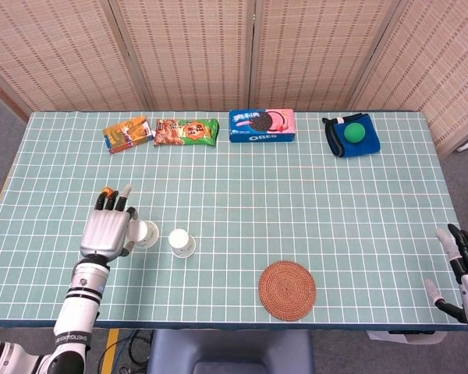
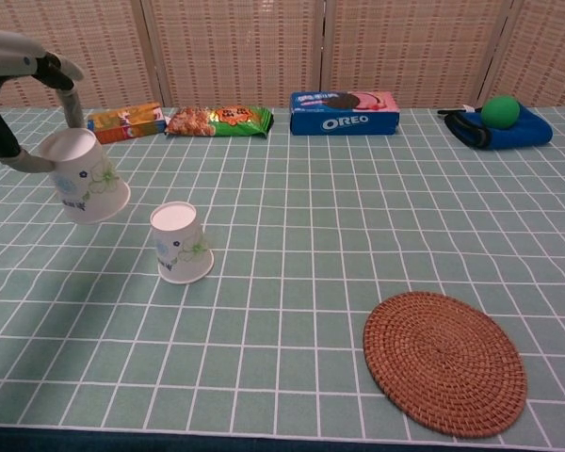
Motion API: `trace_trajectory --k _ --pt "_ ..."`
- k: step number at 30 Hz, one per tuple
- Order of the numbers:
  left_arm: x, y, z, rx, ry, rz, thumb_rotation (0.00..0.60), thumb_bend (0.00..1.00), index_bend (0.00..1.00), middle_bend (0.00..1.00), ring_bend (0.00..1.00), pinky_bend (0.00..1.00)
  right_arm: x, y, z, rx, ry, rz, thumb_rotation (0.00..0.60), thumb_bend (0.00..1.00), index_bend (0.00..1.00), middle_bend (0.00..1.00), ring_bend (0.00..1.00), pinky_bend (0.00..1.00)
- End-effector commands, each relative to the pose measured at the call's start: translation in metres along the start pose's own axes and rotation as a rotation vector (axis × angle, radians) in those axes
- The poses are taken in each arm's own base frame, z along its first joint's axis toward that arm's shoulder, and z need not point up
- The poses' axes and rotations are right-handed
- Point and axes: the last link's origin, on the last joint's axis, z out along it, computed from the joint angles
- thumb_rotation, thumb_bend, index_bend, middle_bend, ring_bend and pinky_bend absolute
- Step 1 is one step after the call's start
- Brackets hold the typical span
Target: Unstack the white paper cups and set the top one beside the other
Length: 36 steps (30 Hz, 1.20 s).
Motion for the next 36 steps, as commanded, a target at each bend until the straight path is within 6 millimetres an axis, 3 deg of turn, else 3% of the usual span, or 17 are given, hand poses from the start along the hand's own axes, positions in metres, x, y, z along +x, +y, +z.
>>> trace_trajectory --k 1,13,36 --pt "-0.011 -0.007 0.006 -0.003 -0.02 -0.022 0.6 0.29 0.47 0.0 0.0 0.0 0.001 0.0 0.0 -0.001 0.002 0.002 0.6 0.31 0.01 0.0 0.0 0.0" --pt "-0.033 -0.023 0.014 -0.001 -0.047 -0.076 0.6 0.3 0.47 0.0 0.0 0.0 0.001 0.0 -0.002 0.003 0.001 0.006 0.6 0.31 0.01 0.0 0.0 0.0" --pt "-0.064 -0.032 0.027 -0.011 -0.099 -0.151 0.6 0.3 0.47 0.0 0.0 0.0 0.002 -0.001 -0.006 0.012 0.003 0.008 0.6 0.31 0.01 0.0 0.0 0.0"
